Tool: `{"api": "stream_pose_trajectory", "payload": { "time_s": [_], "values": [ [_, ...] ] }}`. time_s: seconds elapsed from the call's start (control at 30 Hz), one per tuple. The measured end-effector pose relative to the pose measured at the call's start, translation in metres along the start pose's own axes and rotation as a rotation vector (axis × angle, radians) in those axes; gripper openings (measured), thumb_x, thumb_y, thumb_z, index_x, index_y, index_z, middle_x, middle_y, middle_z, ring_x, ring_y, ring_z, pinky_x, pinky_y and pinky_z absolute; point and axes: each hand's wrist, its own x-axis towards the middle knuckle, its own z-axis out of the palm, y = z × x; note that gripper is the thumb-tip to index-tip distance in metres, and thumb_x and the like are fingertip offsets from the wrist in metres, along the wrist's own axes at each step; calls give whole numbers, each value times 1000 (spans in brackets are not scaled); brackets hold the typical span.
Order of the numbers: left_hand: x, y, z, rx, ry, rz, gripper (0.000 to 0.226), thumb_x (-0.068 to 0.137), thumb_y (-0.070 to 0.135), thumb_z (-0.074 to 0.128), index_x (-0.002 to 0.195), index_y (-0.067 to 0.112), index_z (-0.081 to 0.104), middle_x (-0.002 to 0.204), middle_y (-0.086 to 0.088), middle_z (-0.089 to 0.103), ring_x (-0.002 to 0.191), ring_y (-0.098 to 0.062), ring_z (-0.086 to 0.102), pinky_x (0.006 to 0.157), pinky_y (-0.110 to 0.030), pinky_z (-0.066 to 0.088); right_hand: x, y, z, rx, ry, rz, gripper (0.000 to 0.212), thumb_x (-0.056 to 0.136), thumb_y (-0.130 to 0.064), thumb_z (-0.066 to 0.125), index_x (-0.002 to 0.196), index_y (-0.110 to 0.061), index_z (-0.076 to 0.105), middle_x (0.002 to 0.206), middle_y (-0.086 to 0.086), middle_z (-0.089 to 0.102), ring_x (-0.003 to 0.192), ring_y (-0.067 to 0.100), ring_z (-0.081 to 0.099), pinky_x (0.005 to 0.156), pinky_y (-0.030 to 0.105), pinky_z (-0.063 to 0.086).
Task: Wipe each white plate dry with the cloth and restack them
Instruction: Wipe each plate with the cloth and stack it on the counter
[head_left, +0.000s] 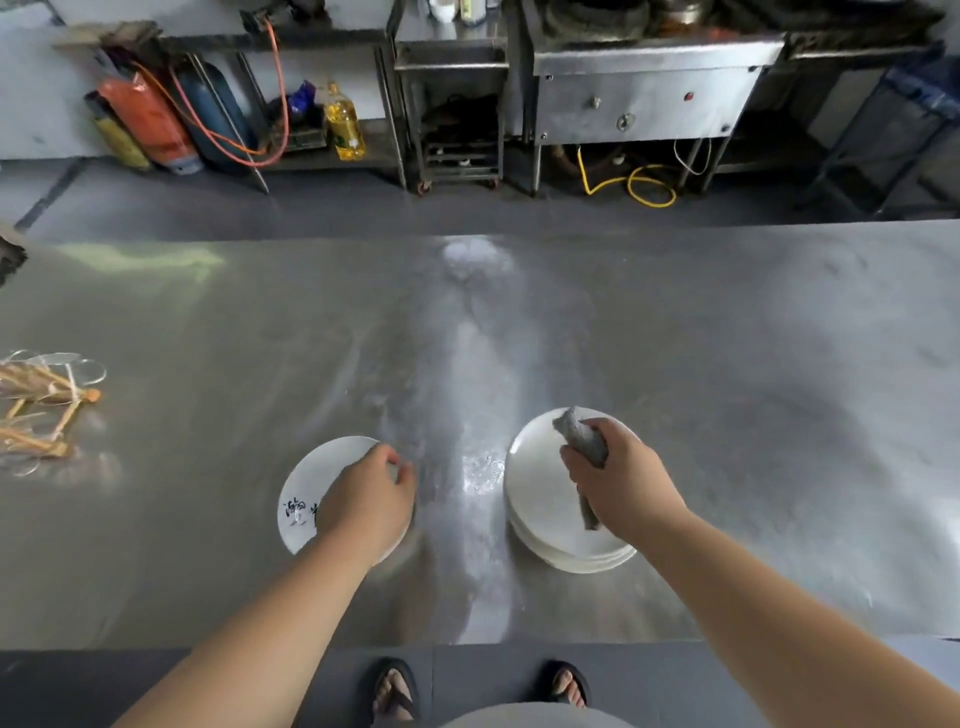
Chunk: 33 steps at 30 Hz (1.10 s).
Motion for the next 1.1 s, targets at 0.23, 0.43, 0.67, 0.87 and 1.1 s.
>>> {"api": "stream_pose_trajectory", "payload": {
  "time_s": [0.23, 0.43, 0.67, 0.87, 1.1],
  "values": [
    [27, -138, -25, -17, 64, -176, 18, 97, 45, 58, 108, 30, 60, 95, -1, 74, 85, -30, 69, 78, -40, 59, -4, -67, 104, 23, -173, -48, 9, 93, -43, 58, 97, -34, 58, 67, -2, 73, 64, 14, 69, 73, 37, 58],
    [48, -187, -19, -20, 7, -102, 31, 93, 59, 59, 90, 28, 53, 85, 8, 66, 81, -26, 64, 71, -36, 53, 15, -77, 178, -66, -125, 111, 16, 96, -43, 58, 105, -30, 61, 81, -6, 70, 75, 13, 66, 66, 31, 53],
    [62, -196, -18, 45, -81, 95, 41, 96, 47, 62, 69, 23, 43, 62, 4, 55, 63, -29, 57, 59, -37, 51, 20, -85, 224, -115, -98, 179, 11, 90, -41, 60, 101, -37, 61, 87, -6, 67, 59, 10, 64, 35, 14, 39],
    [59, -185, -25, 22, -130, 50, 39, 98, 50, 60, 74, 23, 45, 69, 7, 56, 60, -15, 50, 54, -33, 33, 14, -87, 235, -16, 8, 300, 23, 92, -40, 62, 111, -31, 54, 87, 1, 70, 69, 27, 71, 52, 36, 59],
    [57, -169, -61, -163, -103, 87, 37, 99, 37, 62, 75, 19, 41, 64, 3, 54, 56, -21, 47, 50, -33, 32, 7, -111, 216, 112, 57, 260, 9, 92, -34, 65, 96, -29, 60, 58, -10, 68, 41, 7, 61, 37, 15, 40]
  ]
}}
